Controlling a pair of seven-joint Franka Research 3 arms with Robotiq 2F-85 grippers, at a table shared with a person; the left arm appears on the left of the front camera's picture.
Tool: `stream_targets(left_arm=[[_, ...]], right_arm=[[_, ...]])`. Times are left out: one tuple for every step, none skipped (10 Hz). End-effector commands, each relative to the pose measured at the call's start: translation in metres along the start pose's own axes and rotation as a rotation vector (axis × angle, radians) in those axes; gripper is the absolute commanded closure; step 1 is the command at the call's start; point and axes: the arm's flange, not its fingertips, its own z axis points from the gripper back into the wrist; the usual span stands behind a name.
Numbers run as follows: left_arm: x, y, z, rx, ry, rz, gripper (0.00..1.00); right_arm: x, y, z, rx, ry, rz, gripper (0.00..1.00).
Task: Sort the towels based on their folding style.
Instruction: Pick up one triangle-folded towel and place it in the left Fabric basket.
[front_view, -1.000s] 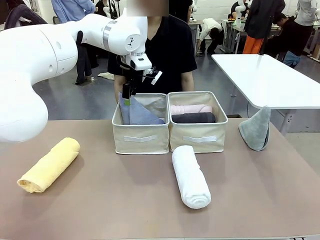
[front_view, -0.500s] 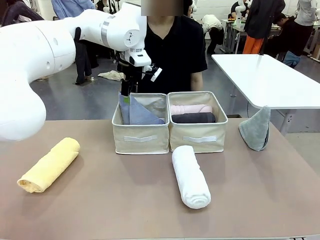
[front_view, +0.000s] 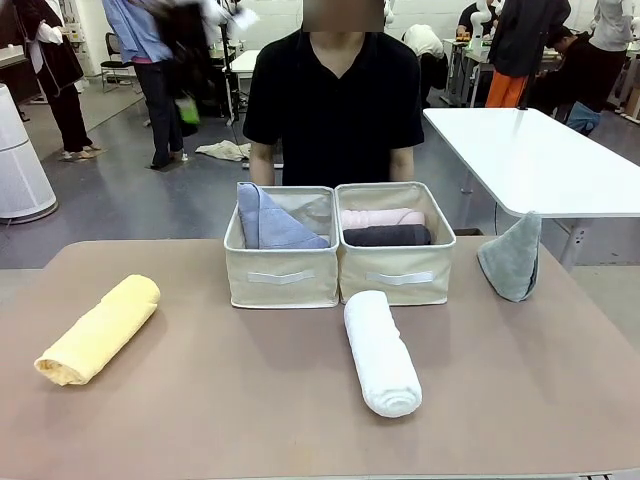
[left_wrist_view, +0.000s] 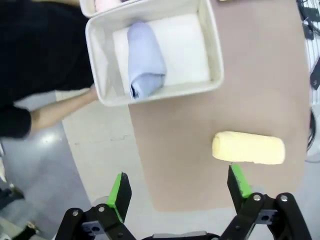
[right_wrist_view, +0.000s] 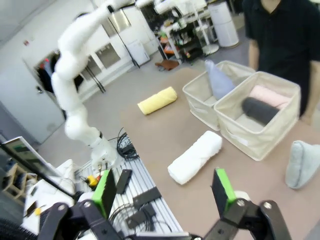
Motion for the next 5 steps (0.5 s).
stream_targets(left_arm=[[-0.083, -0.135, -0.03, 0.092, -0.143, 0.154, 0.0], [-0.099, -0.161, -0.023, 0.128, -0.182, 0.237, 0.0], [-0.114, -0.178, -0.022, 0.137, -0.201, 0.265, 0.0], [-0.129, -0.188, -0.022, 0.138, -0.23, 0.307, 0.0], [-0.145, -0.197, -0.02, 0.136, -0.275, 0.335, 0.0]], right_arm=[[0.001, -0.001, 0.0, 0.017, -0.005, 0.011, 0.0], [0.001, -0.001, 0.0, 0.017, -0.005, 0.011, 0.0], [0.001, -0.001, 0.0, 0.017, -0.005, 0.011, 0.0], [0.001, -0.001, 0.0, 0.017, -0.005, 0.011, 0.0], [0.001, -0.001, 0.0, 0.017, -0.005, 0.011, 0.0]])
